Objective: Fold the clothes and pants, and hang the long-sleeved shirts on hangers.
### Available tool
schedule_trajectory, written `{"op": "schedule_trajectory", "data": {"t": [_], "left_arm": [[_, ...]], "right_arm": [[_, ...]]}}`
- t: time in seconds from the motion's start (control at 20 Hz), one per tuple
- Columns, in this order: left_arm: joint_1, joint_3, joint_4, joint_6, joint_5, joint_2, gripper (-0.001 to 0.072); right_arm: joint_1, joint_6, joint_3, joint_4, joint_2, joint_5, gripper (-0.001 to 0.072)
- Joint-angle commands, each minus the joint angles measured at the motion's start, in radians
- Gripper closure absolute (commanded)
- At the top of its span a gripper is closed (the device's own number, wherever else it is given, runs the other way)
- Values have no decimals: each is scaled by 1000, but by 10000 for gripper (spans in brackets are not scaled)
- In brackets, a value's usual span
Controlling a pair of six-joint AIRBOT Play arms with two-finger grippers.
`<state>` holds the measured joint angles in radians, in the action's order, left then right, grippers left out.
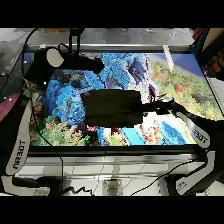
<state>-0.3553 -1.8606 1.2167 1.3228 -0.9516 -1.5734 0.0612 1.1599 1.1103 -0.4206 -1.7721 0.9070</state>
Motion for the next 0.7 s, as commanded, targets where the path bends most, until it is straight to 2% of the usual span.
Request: {"op": "schedule_trajectory", "data": {"t": [0.0,0.05,0.1,0.15,0.2,0.3,0.4,0.5,0.65], "left_arm": [[11,0,42,0,-18,13,172],[21,0,64,0,-45,25,290],[33,-1,106,0,-88,41,484],[46,-1,162,0,-131,58,626],[61,-1,233,0,-179,79,674],[96,-1,385,0,-270,119,690],[138,0,473,0,-361,158,690],[187,0,485,0,-429,199,691],[245,0,485,0,-460,253,690]], "right_arm": [[70,-2,91,24,0,-7,679],[69,-2,126,24,3,3,680],[56,-1,169,25,7,26,680],[37,0,215,25,10,58,680],[11,5,263,26,17,98,680],[-59,42,350,26,45,167,681],[-148,91,414,24,98,212,680],[-259,163,447,24,165,238,680],[-458,219,453,16,291,277,680]]}}
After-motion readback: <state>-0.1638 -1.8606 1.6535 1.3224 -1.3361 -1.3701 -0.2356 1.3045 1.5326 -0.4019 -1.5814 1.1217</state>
